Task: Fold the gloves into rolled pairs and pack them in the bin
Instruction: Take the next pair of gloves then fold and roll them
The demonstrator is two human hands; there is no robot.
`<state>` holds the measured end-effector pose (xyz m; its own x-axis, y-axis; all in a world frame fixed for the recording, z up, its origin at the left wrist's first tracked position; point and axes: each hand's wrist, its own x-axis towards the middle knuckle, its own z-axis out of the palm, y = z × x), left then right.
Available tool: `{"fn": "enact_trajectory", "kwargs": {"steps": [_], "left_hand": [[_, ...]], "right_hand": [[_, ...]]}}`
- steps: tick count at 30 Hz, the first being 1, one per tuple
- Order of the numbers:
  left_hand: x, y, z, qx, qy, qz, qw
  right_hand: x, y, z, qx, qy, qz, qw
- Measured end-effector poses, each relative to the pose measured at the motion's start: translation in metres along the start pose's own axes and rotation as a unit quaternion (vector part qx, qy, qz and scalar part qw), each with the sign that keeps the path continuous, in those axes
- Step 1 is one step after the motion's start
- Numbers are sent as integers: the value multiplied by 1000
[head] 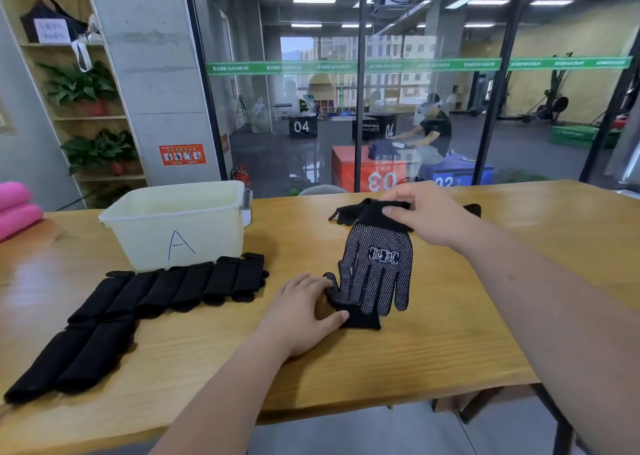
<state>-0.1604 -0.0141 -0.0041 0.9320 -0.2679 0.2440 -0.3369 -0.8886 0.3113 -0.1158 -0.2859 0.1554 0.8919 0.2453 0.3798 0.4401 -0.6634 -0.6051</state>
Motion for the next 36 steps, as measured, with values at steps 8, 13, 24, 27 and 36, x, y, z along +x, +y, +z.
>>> {"fn": "enact_trajectory", "kwargs": {"steps": [8, 13, 24, 27, 36], "left_hand": [[1, 1, 2, -14, 8, -7, 1000], [-2, 7, -5, -39, -11, -17, 999], [-6, 11, -9, -60, -8, -27, 998], [-6, 12, -9, -64, -15, -34, 997], [-4, 8, -5, -59, -15, -43, 997]], "right_hand": [[-15, -4, 44, -91, 117, -120, 982], [-70, 36, 121, -258, -44, -75, 962], [-98, 35, 132, -145, 103, -50, 983], [-110, 30, 136, -184, 52, -68, 979], [-114, 32, 142, -251, 68, -43, 965]]}}
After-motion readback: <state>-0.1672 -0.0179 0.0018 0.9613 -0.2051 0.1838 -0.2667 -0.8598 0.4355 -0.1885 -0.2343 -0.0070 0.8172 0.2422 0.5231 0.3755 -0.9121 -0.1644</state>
